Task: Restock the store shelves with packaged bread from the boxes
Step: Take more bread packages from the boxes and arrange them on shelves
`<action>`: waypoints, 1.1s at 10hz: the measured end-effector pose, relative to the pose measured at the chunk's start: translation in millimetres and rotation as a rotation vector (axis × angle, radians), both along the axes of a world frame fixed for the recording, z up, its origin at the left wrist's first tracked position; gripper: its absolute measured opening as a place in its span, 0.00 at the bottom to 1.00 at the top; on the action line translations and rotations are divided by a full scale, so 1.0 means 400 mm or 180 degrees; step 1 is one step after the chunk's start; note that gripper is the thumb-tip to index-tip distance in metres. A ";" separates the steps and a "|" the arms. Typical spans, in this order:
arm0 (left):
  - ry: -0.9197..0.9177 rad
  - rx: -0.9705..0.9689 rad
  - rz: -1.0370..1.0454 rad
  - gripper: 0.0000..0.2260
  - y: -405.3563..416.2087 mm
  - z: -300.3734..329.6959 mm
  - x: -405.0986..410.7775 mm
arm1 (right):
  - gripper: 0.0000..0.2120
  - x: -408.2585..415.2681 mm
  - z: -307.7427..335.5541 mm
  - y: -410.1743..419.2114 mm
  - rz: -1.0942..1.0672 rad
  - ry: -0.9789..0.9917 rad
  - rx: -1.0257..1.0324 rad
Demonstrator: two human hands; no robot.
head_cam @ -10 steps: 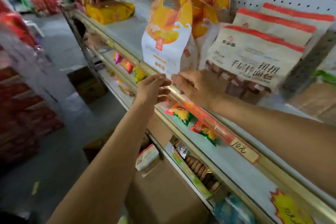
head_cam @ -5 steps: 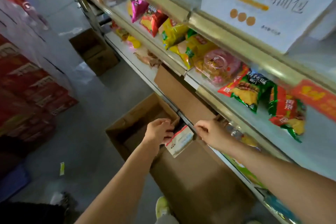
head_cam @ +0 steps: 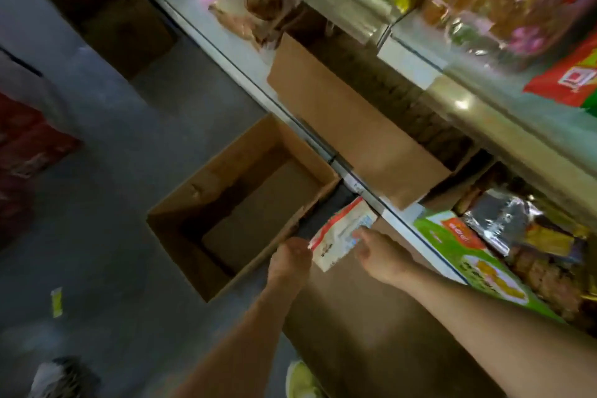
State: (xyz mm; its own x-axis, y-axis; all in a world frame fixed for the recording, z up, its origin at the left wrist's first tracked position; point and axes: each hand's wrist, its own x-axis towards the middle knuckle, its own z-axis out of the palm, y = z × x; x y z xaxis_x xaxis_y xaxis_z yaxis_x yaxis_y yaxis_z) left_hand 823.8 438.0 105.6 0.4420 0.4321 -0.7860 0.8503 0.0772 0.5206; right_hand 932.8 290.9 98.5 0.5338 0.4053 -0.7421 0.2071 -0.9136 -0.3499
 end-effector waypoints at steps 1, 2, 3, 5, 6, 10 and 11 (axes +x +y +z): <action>-0.0015 0.0290 -0.0393 0.17 -0.011 -0.130 0.032 | 0.28 0.022 -0.078 0.048 0.0539 -0.0246 -0.0260; 0.0168 0.0606 -0.0911 0.27 -0.017 -0.227 0.061 | 0.38 0.048 -0.163 0.084 0.1008 -0.0536 -0.0490; 0.0431 0.0710 -0.1263 0.31 -0.039 -0.295 0.074 | 0.42 0.073 -0.232 0.110 0.1301 -0.0607 -0.0696; 0.0584 0.0993 -0.1486 0.09 -0.087 -0.333 0.059 | 0.18 0.086 -0.263 0.075 0.1727 -0.0970 -0.0857; 0.0550 0.0997 -0.1733 0.06 -0.114 -0.315 0.037 | 0.11 0.065 -0.250 0.036 0.1770 -0.1009 -0.0784; -0.0318 0.0949 -0.1925 0.06 -0.125 -0.084 -0.045 | 0.09 -0.021 0.063 -0.075 0.0812 -0.0651 -0.0299; -0.0528 0.1086 -0.2097 0.05 -0.147 0.024 -0.063 | 0.06 -0.044 0.158 -0.109 0.0832 -0.0823 -0.0241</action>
